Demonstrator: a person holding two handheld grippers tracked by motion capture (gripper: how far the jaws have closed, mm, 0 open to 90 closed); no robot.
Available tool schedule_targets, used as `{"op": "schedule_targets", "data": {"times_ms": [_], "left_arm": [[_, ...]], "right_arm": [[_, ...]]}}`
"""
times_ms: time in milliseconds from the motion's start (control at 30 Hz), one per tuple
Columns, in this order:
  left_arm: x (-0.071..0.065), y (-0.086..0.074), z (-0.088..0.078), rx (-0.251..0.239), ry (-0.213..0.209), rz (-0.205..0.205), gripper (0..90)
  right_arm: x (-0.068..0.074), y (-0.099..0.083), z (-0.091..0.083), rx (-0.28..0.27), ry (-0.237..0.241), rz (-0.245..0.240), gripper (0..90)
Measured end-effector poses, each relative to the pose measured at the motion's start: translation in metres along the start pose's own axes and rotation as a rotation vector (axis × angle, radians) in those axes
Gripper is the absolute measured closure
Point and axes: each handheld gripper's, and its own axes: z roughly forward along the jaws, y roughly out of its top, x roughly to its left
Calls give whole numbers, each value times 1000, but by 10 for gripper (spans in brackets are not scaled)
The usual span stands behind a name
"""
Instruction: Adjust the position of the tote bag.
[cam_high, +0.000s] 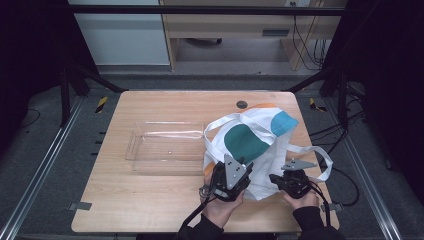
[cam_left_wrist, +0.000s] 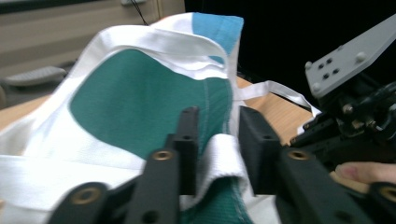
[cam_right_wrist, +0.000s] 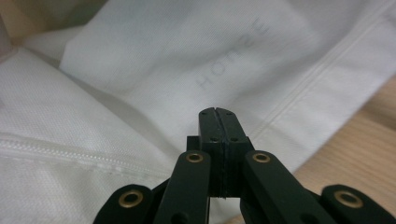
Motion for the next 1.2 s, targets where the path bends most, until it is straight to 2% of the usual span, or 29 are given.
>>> {"op": "schedule_targets", "data": {"times_ms": [67, 267, 433, 500, 600, 667, 767, 900, 1000, 1100, 1200], "left_arm": [[-2, 2, 3, 17, 2, 10, 522], [-10, 7, 9, 37, 15, 63, 378], [-12, 12, 3, 16, 11, 64, 327], [-14, 19, 3, 15, 13, 80, 317], [-14, 32, 8, 27, 23, 128, 298], [-15, 39, 14, 32, 34, 150, 299], [-16, 41, 25, 73, 49, 185, 326], [-13, 30, 39, 169, 50, 194, 428], [-9, 21, 43, 216, 49, 189, 503], [-10, 18, 43, 233, 68, 216, 539], [-12, 16, 41, 228, 76, 239, 559]], "right_arm": [[-1, 0, -2, -7, -3, 4, 900], [-2, 0, -1, 0, 0, 0, 900], [-2, -1, -1, 3, -6, -8, 900], [-2, -1, -2, -5, -6, 2, 900], [-3, -1, -5, -22, -12, 11, 900], [-5, -1, -6, -33, -11, 15, 900], [-6, -1, -8, -42, -25, 27, 900], [-8, -3, -11, -58, -32, 42, 900], [-7, -3, -8, -39, -30, 45, 900], [-6, -2, -4, -33, -28, 32, 900], [-5, -1, -4, -43, -27, 27, 900]]}}
